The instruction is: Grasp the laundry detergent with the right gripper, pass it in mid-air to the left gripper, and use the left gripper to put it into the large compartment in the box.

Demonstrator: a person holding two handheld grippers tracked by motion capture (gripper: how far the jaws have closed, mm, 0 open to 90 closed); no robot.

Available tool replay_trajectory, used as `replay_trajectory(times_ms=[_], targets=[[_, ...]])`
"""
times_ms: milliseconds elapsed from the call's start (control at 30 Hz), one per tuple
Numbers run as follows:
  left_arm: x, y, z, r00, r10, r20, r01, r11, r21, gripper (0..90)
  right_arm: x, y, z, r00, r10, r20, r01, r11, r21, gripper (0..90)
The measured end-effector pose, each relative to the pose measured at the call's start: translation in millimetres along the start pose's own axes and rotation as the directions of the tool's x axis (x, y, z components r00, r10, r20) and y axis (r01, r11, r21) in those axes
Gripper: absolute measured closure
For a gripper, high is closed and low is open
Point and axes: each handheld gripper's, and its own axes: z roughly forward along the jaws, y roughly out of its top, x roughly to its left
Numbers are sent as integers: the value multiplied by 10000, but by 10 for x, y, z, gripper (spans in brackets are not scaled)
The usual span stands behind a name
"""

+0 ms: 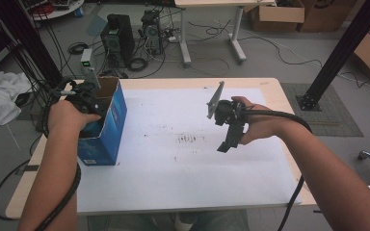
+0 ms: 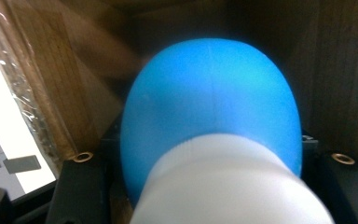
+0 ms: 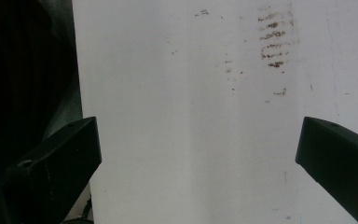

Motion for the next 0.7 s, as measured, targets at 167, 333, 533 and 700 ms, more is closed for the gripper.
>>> replay_trajectory(times_ms=[167,333,533,700], targets=[[-6,-12,-41,10000,27,-85,-27,10000,-40,346,15,-13,7,10000,4,-23,-4,10000,-13,0],[-35,-20,-95,9997,202,-165,-203,9998,-90,305,17,-37,22,10000,63,-23,-63,10000,18,0],[-59,-31,-141,9993,311,-188,-314,9994,-142,298,28,-42,17,10000,-9,-46,8,10000,-19,0],[-57,-51,-220,9985,481,-248,-484,9988,-124,276,22,-49,4,10000,36,-28,-36,10000,-5,0]])
